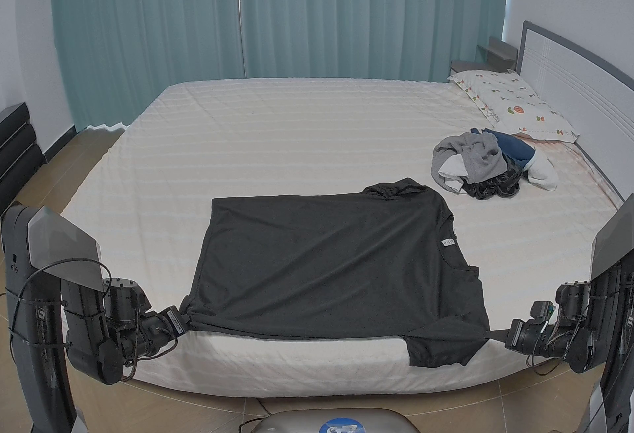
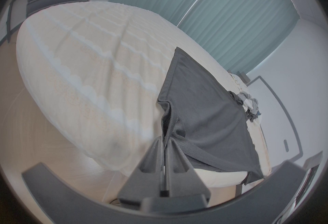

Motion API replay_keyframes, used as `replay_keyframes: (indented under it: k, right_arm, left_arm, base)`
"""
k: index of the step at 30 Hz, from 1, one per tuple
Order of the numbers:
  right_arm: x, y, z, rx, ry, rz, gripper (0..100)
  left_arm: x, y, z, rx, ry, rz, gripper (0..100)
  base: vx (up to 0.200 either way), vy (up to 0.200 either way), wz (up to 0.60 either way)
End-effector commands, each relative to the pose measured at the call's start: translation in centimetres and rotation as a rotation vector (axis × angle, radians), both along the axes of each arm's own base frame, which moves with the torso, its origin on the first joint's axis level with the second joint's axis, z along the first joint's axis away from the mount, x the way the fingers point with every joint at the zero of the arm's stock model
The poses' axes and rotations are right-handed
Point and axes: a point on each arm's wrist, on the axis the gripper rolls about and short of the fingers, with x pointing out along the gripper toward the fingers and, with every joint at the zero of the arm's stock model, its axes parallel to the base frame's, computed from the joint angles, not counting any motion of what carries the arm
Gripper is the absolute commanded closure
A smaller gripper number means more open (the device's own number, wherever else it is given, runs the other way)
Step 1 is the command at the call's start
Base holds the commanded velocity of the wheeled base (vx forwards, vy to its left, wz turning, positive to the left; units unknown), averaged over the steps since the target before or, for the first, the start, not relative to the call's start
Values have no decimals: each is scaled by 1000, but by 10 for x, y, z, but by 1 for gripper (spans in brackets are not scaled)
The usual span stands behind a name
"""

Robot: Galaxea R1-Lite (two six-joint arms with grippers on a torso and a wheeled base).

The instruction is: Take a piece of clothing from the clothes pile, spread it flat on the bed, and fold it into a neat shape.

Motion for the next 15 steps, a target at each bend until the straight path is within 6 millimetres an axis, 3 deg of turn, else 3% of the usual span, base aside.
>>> replay_keyframes:
  k: [1,15]
  right_arm:
    - [-11,3,11,-4,-9,10,100]
    - [-20,0,20,-6,24,-8,100]
  left_arm:
    - [-13,1,-2,62,29,-40,100]
    - [-30,2,-2,194,65,-97,100]
  base:
    - [0,0,0]
    - [0,0,0]
